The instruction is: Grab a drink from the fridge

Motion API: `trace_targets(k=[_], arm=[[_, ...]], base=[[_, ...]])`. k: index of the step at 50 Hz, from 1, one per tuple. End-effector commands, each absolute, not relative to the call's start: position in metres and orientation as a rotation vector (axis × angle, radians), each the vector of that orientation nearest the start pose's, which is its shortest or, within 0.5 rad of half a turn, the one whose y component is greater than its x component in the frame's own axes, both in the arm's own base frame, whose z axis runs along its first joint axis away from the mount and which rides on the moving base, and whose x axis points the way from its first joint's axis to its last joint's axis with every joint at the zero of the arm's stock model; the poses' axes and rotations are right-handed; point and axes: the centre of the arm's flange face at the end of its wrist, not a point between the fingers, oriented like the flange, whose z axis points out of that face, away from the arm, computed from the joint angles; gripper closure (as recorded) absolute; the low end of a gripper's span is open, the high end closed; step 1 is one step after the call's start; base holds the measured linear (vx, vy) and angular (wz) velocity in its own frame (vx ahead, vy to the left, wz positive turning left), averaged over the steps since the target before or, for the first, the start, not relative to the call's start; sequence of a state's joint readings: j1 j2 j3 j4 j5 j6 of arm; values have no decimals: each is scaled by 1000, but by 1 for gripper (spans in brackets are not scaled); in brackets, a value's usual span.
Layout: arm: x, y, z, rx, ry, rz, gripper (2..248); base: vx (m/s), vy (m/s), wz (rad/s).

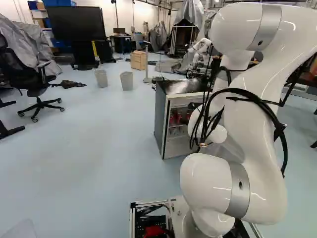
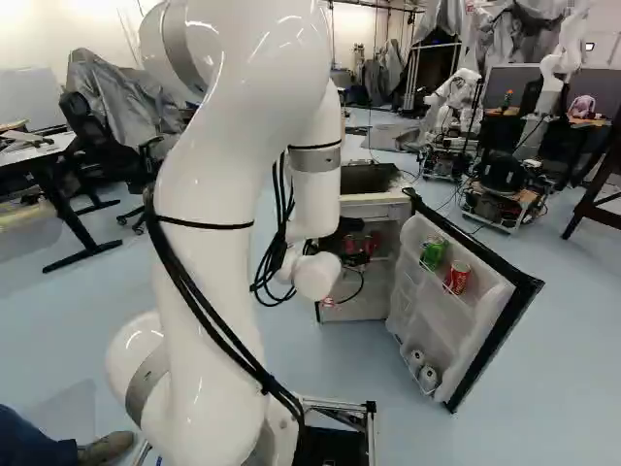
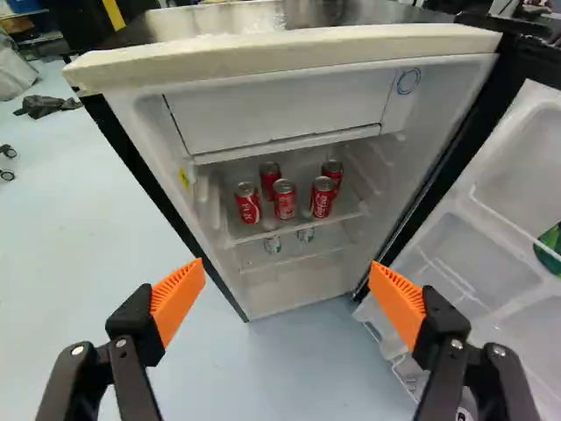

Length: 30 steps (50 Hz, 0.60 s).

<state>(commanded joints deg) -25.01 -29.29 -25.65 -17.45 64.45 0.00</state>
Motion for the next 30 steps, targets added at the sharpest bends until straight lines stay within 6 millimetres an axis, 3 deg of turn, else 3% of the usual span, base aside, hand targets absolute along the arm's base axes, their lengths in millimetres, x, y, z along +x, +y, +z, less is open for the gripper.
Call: trace_targets(k=[30], arm=[[393, -147, 187, -2755, 180, -1561, 3]], base=[[0, 0, 0]])
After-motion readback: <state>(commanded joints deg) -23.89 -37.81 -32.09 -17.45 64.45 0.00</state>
